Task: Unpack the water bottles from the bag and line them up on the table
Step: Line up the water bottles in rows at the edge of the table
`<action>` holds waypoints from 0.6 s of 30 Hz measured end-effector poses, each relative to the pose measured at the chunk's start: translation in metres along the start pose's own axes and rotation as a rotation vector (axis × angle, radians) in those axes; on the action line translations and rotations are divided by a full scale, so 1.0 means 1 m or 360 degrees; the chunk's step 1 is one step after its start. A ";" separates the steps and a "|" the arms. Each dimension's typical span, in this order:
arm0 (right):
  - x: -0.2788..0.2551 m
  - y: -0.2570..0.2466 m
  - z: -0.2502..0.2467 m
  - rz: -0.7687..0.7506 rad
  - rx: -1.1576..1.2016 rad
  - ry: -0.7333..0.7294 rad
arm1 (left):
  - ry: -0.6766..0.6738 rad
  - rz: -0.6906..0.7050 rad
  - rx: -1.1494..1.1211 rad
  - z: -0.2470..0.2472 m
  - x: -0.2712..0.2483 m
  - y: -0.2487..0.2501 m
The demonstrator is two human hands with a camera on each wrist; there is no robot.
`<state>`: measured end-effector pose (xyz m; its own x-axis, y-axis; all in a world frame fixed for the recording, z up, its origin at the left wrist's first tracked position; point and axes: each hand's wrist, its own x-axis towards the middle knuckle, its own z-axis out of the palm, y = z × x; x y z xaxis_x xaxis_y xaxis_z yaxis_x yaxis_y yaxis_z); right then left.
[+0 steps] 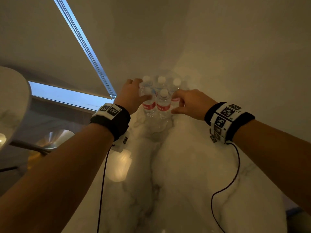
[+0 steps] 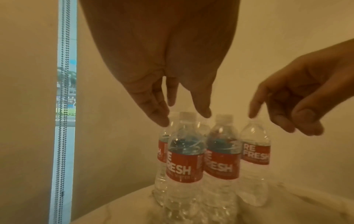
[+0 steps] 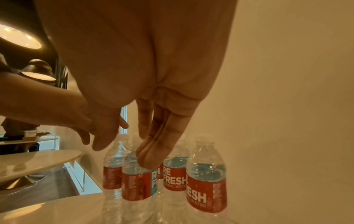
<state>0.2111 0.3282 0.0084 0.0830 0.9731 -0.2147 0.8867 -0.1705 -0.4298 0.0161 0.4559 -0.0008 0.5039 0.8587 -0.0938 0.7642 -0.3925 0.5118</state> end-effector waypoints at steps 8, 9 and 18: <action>-0.157 0.010 -0.011 0.0054 -0.0190 -0.0198 | -0.0103 0.0297 -0.0064 0.019 -0.148 0.042; -0.179 0.011 -0.009 0.0046 -0.0189 -0.0218 | -0.0219 0.0369 -0.0062 0.023 -0.171 0.051; -0.336 0.011 0.048 -0.0029 0.0055 -0.0426 | -0.1254 0.0853 0.0078 0.057 -0.322 0.112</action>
<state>0.1708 -0.0081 0.0342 -0.0599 0.9015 -0.4287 0.8706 -0.1629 -0.4643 -0.0376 0.1165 0.0383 0.9048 0.0986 -0.4144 0.3596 -0.6980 0.6192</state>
